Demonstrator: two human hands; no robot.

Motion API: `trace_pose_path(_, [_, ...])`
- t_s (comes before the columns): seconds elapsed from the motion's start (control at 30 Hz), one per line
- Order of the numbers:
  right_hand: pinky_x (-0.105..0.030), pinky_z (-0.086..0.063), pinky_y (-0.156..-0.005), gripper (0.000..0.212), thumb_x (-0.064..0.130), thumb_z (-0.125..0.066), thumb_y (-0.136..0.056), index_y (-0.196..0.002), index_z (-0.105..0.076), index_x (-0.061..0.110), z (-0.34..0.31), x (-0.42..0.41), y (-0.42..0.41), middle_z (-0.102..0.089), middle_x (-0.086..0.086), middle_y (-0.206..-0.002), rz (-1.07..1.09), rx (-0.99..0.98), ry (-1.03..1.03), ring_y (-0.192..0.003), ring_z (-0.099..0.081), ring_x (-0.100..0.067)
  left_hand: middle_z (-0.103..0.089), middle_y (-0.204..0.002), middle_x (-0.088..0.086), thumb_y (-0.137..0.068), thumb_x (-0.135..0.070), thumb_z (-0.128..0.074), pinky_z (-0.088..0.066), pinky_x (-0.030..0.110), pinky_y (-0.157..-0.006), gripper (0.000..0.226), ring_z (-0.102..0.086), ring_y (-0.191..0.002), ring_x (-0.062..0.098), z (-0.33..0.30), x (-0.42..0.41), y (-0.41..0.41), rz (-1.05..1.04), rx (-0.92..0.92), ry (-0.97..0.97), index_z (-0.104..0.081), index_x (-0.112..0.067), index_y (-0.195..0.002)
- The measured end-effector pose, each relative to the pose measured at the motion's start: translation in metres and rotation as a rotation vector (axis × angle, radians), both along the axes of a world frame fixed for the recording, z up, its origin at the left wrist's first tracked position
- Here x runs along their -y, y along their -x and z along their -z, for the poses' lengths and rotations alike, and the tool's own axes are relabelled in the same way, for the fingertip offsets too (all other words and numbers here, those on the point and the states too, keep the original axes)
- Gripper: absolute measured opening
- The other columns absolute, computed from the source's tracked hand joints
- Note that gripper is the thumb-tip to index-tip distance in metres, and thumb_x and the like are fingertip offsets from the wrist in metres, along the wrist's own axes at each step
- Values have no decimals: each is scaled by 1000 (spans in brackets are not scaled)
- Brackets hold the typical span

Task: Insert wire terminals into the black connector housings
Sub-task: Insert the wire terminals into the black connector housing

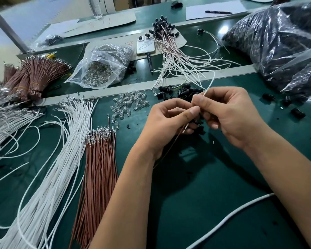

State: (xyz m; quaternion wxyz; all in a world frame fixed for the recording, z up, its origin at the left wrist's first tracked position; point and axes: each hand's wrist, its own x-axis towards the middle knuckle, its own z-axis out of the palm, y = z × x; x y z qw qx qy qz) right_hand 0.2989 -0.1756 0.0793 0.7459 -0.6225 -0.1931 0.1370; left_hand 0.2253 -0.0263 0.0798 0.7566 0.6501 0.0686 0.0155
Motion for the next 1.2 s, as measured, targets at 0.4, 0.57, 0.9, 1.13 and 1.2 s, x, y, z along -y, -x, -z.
trace_pose_path(0.4, [-18, -30, -37, 15, 23, -74, -87, -85, -81, 9, -4, 4, -1, -55, -10, -65, -25, -7, 37, -51, -44, -13, -75, -81, 12, -85, -6, -75, -58, 24, -63, 5, -68, -63, 15, 1, -3, -1, -106, -20, 111, -74, -8, -80])
trace_pose_path(0.57, [-17, -28, -36, 26, 32, -72, -86, -95, -81, 10, -4, 7, -5, -59, -3, -70, -108, -109, -6, -51, -44, -10, -75, -80, 13, -84, -5, -75, -58, 23, -63, 1, -68, -63, 16, 1, -4, -1, -103, -25, 128, -74, -5, -83])
trace_pose_path(0.9, [-18, -25, -39, 21, 29, -73, -85, -91, -83, 12, -4, 11, -7, -52, -6, -68, -191, -56, 34, -52, -39, -11, -75, -81, 14, -76, -7, -78, -58, 22, -64, 2, -68, -62, 16, 0, -2, 0, -118, -15, 202, -77, -8, -79])
trace_pose_path(1.13, [-16, -27, -38, 26, 32, -72, -86, -97, -81, 10, -2, 11, -11, -52, -3, -70, -128, -166, -44, -52, -40, -8, -74, -81, 16, -71, -5, -81, -56, 21, -59, 10, -66, -60, 16, -1, -1, 0, -76, -22, 164, -75, -7, -79])
trace_pose_path(1.2, [-14, -27, -37, 24, 29, -69, -90, -96, -79, 7, -1, 10, -13, -52, -2, -71, -94, -242, -174, -54, -39, -8, -74, -81, 15, -77, 2, -78, -55, 20, -58, 9, -65, -59, 15, -1, 0, 0, -62, -21, 148, -72, -3, -82])
